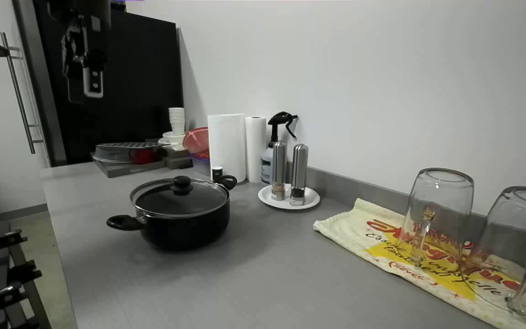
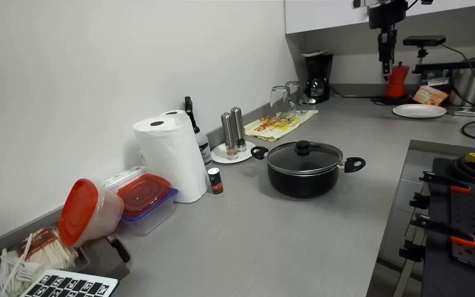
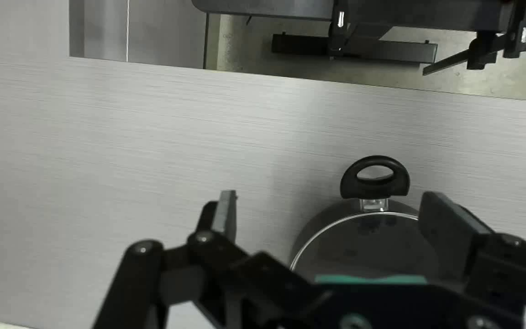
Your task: Remove the lid from the pot and put it on the table
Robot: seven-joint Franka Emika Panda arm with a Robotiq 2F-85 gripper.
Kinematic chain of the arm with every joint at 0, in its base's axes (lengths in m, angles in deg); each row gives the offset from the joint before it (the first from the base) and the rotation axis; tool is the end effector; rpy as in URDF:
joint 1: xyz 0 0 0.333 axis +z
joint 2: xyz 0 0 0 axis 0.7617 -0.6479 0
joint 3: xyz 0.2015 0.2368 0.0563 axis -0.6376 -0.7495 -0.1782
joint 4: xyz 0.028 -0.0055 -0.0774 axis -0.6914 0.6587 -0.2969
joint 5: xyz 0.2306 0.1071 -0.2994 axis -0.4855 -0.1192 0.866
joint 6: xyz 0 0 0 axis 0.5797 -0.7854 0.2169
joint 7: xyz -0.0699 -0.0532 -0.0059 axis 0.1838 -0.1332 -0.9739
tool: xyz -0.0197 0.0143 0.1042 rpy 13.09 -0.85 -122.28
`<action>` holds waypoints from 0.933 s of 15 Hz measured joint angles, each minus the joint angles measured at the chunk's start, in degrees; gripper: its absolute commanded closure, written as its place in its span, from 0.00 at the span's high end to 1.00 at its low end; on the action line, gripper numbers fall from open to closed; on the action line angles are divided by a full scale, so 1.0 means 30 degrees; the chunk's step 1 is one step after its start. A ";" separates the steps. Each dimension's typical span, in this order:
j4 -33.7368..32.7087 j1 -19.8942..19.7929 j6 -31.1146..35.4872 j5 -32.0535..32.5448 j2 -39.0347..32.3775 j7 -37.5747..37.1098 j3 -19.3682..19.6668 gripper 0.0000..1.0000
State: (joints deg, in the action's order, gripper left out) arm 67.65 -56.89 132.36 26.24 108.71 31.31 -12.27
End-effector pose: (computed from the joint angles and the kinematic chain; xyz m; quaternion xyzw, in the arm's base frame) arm 0.3677 -0.1029 0.4506 0.9927 0.0376 -0.0680 0.0919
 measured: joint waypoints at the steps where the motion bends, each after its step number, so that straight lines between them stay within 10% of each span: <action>1: -0.0002 0.0000 0.0013 0.0000 0.0000 0.0000 0.0000 1.00; 14: -0.0507 0.0126 0.0678 0.0000 -0.0518 -0.0001 0.0003 1.00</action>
State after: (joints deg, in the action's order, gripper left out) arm 66.12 -56.52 134.39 26.24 107.15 31.30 -12.27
